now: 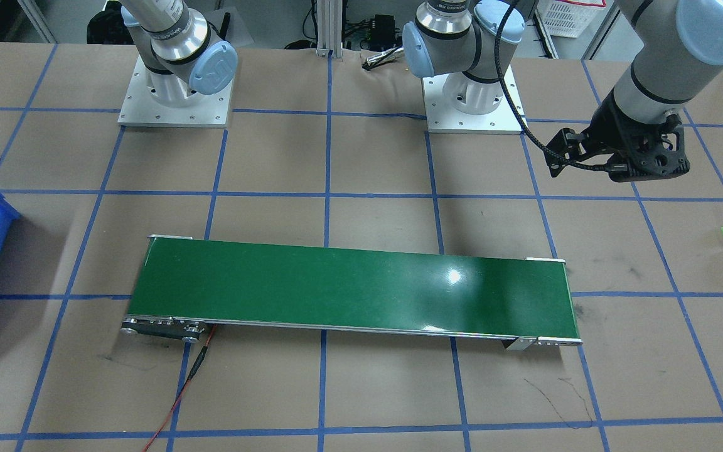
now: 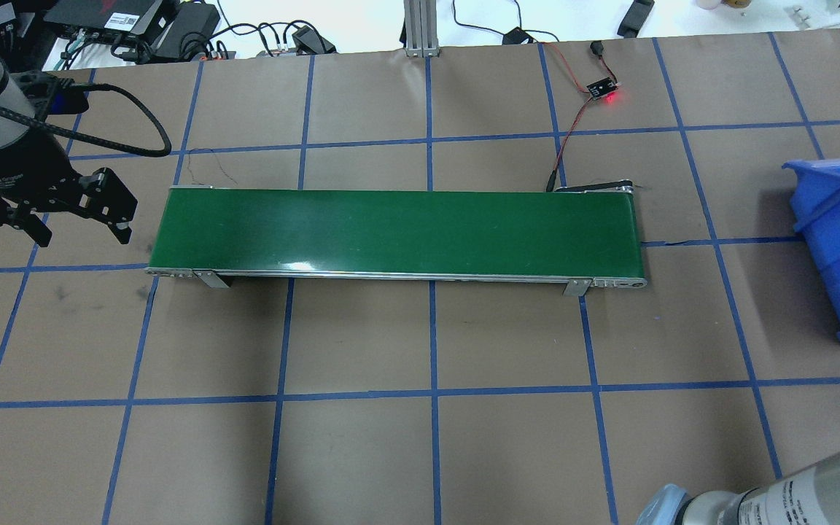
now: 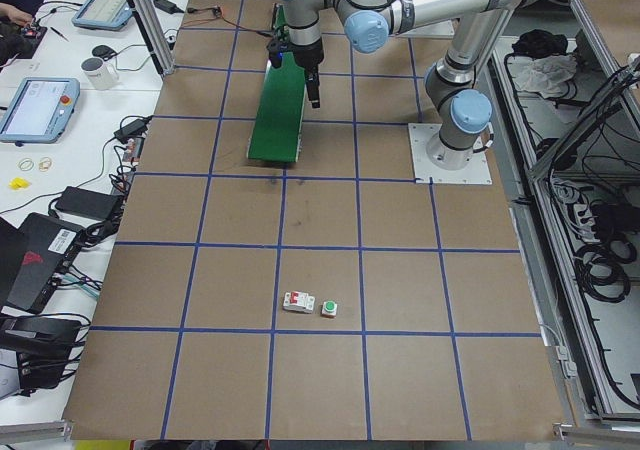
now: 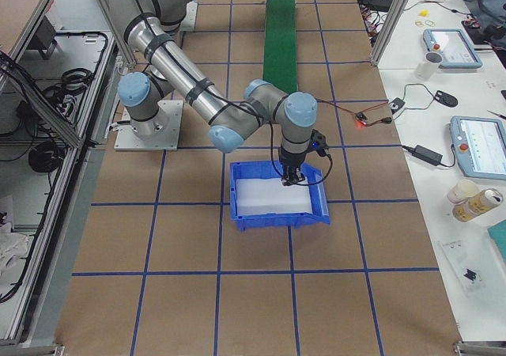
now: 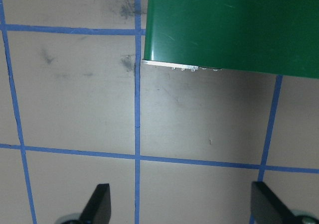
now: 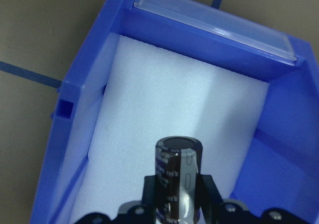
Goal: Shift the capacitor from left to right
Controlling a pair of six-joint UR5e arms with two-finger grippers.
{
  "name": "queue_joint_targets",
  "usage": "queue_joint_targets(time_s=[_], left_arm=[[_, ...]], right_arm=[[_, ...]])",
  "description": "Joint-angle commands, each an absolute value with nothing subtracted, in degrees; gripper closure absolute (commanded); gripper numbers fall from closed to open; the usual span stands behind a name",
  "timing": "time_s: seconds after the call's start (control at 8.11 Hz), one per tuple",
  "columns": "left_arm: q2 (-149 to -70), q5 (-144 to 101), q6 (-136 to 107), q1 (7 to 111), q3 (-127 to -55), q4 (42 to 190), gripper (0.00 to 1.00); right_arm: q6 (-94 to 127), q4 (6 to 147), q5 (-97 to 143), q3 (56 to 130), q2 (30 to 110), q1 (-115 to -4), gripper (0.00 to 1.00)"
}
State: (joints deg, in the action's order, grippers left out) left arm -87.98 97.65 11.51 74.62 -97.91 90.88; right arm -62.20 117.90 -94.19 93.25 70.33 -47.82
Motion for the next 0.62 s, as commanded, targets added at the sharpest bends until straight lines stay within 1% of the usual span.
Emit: queue_joint_targets(time_s=[0.0, 0.12, 0.25, 0.37, 0.49], left_arm=[[-87.98, 97.65, 11.51, 74.62, -97.91, 90.79, 0.0], [-87.89, 97.65, 11.6, 74.62, -97.91, 90.88, 0.0], [-87.54, 97.73, 11.95, 74.62, -97.91, 90.97, 0.0], [-87.28, 97.65, 12.04, 74.62, -97.91, 91.49, 0.0], [-87.19, 97.65, 12.3, 74.62, -97.91, 91.58, 0.0]], right_arm=[[-62.67, 119.0, -94.57, 94.13, 66.36, -47.2, 1.0], [-62.67, 119.0, -94.66, 94.39, 65.92, -46.59, 0.92], [-62.67, 119.26, -94.57, 94.57, 65.66, -46.41, 0.62], [-62.67, 119.79, -93.87, 94.48, 65.83, -46.41, 0.06], [-62.49, 119.27, -94.04, 94.48, 66.35, -46.41, 0.0]])
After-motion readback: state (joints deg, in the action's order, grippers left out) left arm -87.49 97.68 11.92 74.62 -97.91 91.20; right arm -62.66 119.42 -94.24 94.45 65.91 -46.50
